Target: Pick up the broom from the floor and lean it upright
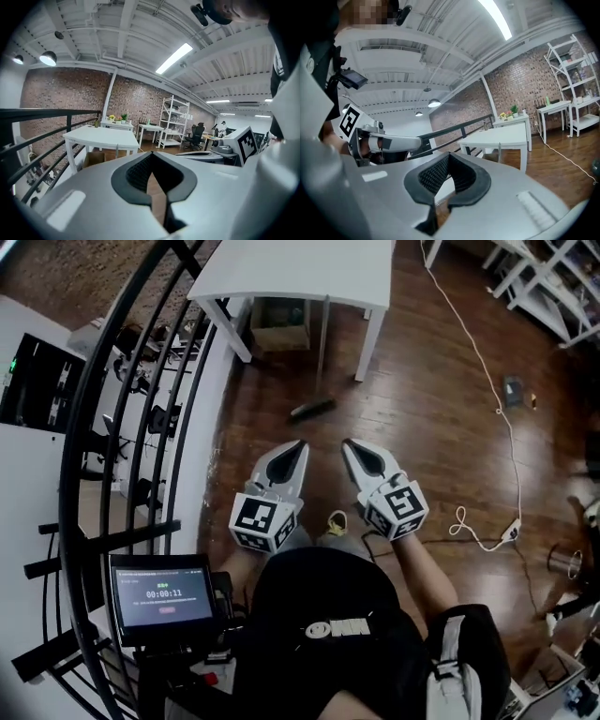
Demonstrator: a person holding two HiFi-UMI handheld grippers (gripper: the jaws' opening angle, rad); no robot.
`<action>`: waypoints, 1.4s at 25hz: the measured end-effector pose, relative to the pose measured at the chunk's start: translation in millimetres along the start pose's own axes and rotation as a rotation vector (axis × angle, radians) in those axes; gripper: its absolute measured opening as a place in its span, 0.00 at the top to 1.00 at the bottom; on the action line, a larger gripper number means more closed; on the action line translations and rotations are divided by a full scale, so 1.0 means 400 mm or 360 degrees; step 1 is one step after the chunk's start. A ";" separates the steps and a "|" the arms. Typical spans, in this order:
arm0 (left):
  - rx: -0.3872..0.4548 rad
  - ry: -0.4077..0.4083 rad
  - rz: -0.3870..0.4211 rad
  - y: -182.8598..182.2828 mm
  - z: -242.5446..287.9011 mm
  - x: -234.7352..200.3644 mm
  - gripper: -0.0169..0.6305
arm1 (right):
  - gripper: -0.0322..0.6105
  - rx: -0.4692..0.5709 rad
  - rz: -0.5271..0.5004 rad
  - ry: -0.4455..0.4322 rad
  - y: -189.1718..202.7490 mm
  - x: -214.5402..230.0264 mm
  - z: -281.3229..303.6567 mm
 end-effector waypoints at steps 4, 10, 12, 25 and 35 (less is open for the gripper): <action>0.0080 -0.0024 0.0038 -0.069 -0.098 0.043 0.95 | 0.94 0.0096 -0.0083 0.0012 -0.076 -0.086 -0.064; 0.0134 -0.0053 0.0100 -0.099 -0.172 0.066 0.95 | 0.94 0.0108 -0.0180 0.0084 -0.086 -0.185 -0.091; 0.0119 -0.0053 0.0132 -0.096 -0.188 0.095 0.95 | 0.94 0.0107 -0.0170 0.0109 -0.083 -0.197 -0.123; 0.0166 -0.0009 0.0098 -0.079 -0.227 -0.018 0.95 | 0.95 0.0092 -0.0198 0.0164 -0.062 -0.270 -0.018; 0.0175 -0.0004 0.0076 -0.077 -0.224 -0.018 0.95 | 0.95 0.0063 -0.0253 0.0150 -0.066 -0.283 -0.010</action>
Point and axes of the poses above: the fingertips, and each gripper's own axes: z forward along the fingers, x to its right, y out of its underside, the point moved 1 cm from there along -z, backward along the fingers
